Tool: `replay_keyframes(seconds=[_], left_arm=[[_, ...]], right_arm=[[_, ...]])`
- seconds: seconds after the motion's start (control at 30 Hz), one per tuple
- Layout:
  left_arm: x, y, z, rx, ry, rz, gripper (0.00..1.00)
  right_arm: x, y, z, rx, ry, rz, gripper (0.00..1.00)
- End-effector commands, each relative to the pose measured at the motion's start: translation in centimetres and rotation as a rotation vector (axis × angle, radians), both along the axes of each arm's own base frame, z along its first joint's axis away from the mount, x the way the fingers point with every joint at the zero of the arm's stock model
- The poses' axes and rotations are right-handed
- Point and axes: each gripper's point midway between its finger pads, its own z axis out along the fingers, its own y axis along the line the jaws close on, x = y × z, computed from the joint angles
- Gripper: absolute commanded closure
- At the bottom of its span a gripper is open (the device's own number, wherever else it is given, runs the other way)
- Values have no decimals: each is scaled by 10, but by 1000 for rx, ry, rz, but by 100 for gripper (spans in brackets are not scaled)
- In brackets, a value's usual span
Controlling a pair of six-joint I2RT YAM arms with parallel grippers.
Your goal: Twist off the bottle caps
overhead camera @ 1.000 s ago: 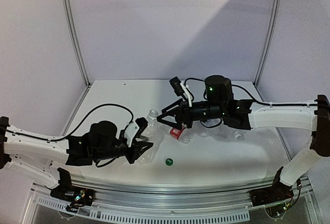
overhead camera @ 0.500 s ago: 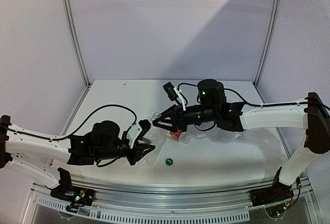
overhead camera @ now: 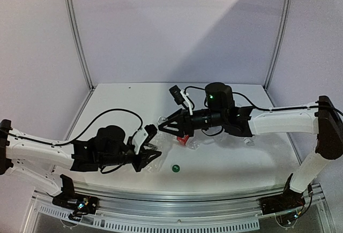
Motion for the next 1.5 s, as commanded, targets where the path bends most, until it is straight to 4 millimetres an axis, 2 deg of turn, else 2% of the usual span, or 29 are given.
replay_keyframes(seconds=[0.0, 0.37, 0.57, 0.67, 0.77, 0.87, 0.93, 1.1, 1.13, 1.23, 1.3, 1.33, 1.37, 1.4, 1.47], left_arm=[[1, -9, 11, -14, -16, -28, 73], [-2, -11, 9, -9, -6, -51, 73], [-3, -11, 10, -8, -4, -53, 73], [1, -9, 11, -4, -5, -25, 64], [10, 1, 15, -3, -22, 53, 38], [18, 15, 24, -16, -61, 125, 18], [22, 24, 32, -25, -86, 170, 11], [33, 57, 56, -58, -152, 315, 5], [35, 66, 63, -74, -167, 352, 1], [38, 94, 81, -144, -208, 458, 1], [41, 116, 91, -185, -232, 550, 1], [42, 128, 94, -199, -243, 601, 1], [42, 138, 98, -215, -252, 642, 1], [42, 149, 101, -238, -260, 683, 1], [41, 165, 106, -284, -266, 735, 1]], right_arm=[[-11, 9, 12, 53, -3, 53, 56], [-9, 10, 11, 70, -9, 39, 59], [-10, 9, 15, 80, -31, 44, 88], [-9, 9, 12, 71, -38, 40, 98], [-7, 9, 9, 48, -43, 33, 100], [-1, 9, 7, 22, -67, 7, 100], [7, 10, 6, -2, -82, -28, 100], [42, 25, 1, -150, -140, -118, 100], [49, 31, -8, -196, -142, -126, 100], [71, 46, -5, -248, -173, -163, 100], [85, 60, -14, -291, -173, -178, 100], [92, 65, -9, -291, -179, -193, 100], [100, 71, -15, -310, -176, -207, 100], [108, 76, -5, -302, -184, -233, 100], [120, 84, -6, -320, -184, -265, 100]])
